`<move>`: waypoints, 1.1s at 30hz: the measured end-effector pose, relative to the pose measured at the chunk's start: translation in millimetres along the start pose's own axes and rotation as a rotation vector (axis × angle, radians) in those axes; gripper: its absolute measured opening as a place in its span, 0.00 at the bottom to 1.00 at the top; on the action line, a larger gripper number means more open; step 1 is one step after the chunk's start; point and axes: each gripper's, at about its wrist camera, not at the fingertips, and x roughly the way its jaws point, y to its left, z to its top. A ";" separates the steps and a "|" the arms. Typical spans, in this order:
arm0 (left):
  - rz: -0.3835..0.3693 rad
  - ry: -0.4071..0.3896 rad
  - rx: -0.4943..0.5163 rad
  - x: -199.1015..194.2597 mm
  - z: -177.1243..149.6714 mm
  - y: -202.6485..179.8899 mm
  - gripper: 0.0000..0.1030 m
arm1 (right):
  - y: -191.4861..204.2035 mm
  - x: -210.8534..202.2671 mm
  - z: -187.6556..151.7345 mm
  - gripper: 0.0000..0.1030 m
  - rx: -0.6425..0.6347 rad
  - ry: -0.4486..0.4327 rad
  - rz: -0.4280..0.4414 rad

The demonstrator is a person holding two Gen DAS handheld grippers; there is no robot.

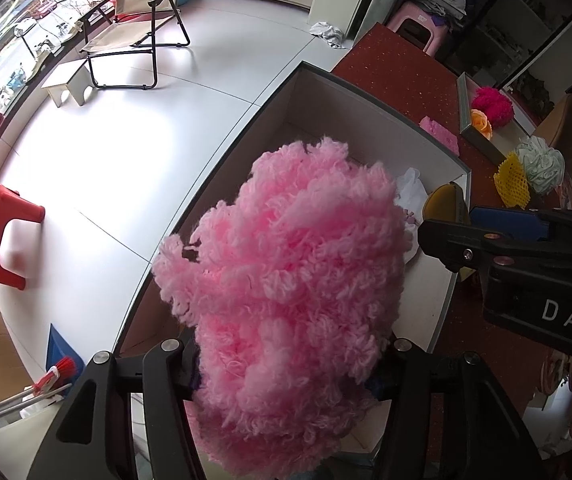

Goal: Organize soft objects
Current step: 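Open both tools to release pink yarn and yellow puff in the box, then move both tools back toward the items on the table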

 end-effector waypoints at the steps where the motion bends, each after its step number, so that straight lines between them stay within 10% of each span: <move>1: -0.001 0.002 -0.002 0.3 -0.2 0.4 0.79 | -0.2 0.2 0.2 0.54 0.003 0.000 0.001; 13: 0.032 0.037 -0.022 2.9 -7.7 2.1 1.00 | -11.3 0.9 -12.7 0.99 0.059 0.000 -0.005; 33: -0.020 0.064 0.164 -13.7 -15.1 -78.5 1.00 | -123.3 -15.4 -95.6 1.00 0.409 -0.007 -0.006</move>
